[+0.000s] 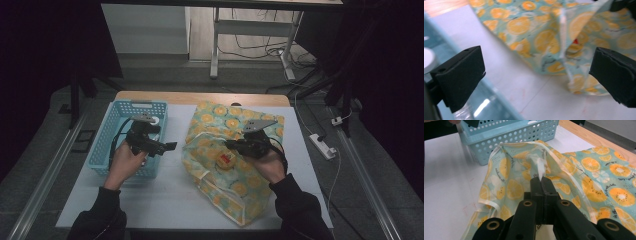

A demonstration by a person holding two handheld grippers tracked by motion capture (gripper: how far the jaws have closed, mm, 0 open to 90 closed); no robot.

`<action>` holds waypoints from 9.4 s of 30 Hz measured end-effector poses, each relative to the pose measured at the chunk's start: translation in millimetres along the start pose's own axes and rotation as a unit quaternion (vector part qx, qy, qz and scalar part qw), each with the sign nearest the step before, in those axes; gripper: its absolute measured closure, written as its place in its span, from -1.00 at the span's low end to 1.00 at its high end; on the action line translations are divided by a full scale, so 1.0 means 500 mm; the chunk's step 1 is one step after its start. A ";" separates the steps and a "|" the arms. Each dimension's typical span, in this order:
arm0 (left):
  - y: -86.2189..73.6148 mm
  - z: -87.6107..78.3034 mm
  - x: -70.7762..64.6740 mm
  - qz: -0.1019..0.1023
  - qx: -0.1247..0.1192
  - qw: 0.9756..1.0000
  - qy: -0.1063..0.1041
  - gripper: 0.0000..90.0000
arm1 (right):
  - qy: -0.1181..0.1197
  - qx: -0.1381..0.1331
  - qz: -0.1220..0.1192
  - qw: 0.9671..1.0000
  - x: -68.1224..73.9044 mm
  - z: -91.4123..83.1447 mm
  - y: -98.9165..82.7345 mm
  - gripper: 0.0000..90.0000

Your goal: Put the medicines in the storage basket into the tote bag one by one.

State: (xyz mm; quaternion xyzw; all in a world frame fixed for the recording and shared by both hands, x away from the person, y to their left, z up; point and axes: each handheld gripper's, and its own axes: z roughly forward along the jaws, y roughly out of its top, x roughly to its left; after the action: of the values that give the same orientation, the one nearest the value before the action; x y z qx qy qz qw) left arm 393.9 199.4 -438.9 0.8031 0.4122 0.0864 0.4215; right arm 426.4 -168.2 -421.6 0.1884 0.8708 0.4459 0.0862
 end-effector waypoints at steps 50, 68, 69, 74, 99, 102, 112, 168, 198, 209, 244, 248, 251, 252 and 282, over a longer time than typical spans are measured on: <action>-0.070 0.099 0.141 -0.028 0.227 0.965 0.126 -0.95 | 0.015 0.020 -0.010 1.000 0.010 0.022 -0.005 0.99; -0.068 0.105 0.131 -0.017 0.249 0.960 0.123 0.55 | 0.023 0.040 -0.019 0.999 0.020 0.040 -0.013 0.98; -0.068 0.105 0.132 -0.021 0.249 0.960 0.124 0.57 | 0.023 0.042 -0.021 0.999 0.021 0.042 -0.014 0.98; -0.065 0.101 0.130 -0.027 0.238 0.961 0.141 0.59 | 0.023 0.046 -0.025 0.998 0.025 0.045 -0.016 0.98; -0.045 0.002 0.134 -0.064 0.110 0.985 0.118 0.59 | 0.018 0.035 -0.023 0.999 0.021 0.033 -0.012 0.99; -0.038 -0.011 0.126 -0.061 0.096 0.987 0.111 0.59 | 0.018 0.031 -0.024 0.999 0.021 0.031 -0.012 0.99; -0.013 -0.034 0.083 -0.033 0.077 0.992 0.092 0.59 | 0.018 0.028 -0.022 0.999 0.020 0.026 -0.010 0.99; 0.051 0.114 -0.164 0.099 0.156 0.974 -0.128 0.59 | 0.016 0.013 -0.014 1.000 0.010 0.006 -0.005 0.99; 0.092 0.204 -0.190 0.091 0.159 0.980 -0.076 0.59 | 0.015 -0.004 -0.012 1.000 0.017 -0.002 0.005 1.00; 0.096 0.256 -0.175 0.078 0.141 0.986 -0.041 0.59 | 0.019 0.000 -0.014 1.000 0.020 0.002 0.004 1.00; 0.088 0.224 -0.173 0.084 0.077 0.993 -0.034 0.13 | 0.018 0.009 -0.014 1.000 0.016 0.007 -0.002 1.00; 0.085 0.214 -0.177 0.088 0.078 0.992 -0.047 -0.07 | 0.020 0.010 -0.014 1.000 0.018 0.009 -0.002 1.00; 0.082 0.208 -0.188 0.095 0.082 0.991 -0.056 -0.23 | 0.020 0.009 -0.014 1.000 0.018 0.009 -0.003 1.00; 0.082 0.206 -0.192 0.097 0.085 0.990 -0.058 -0.29 | 0.020 0.010 -0.014 1.000 0.017 0.009 -0.003 1.00; 0.053 0.093 -0.113 0.060 0.062 0.995 -0.057 -0.91 | 0.022 0.019 -0.012 1.000 0.014 0.017 -0.010 1.00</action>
State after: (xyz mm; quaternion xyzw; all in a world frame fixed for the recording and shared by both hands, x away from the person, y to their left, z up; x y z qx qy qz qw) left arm 395.8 121.6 -436.5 0.8545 0.3433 0.0402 0.3878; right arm 421.4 -161.9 -430.4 0.1699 0.8827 0.4326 0.0693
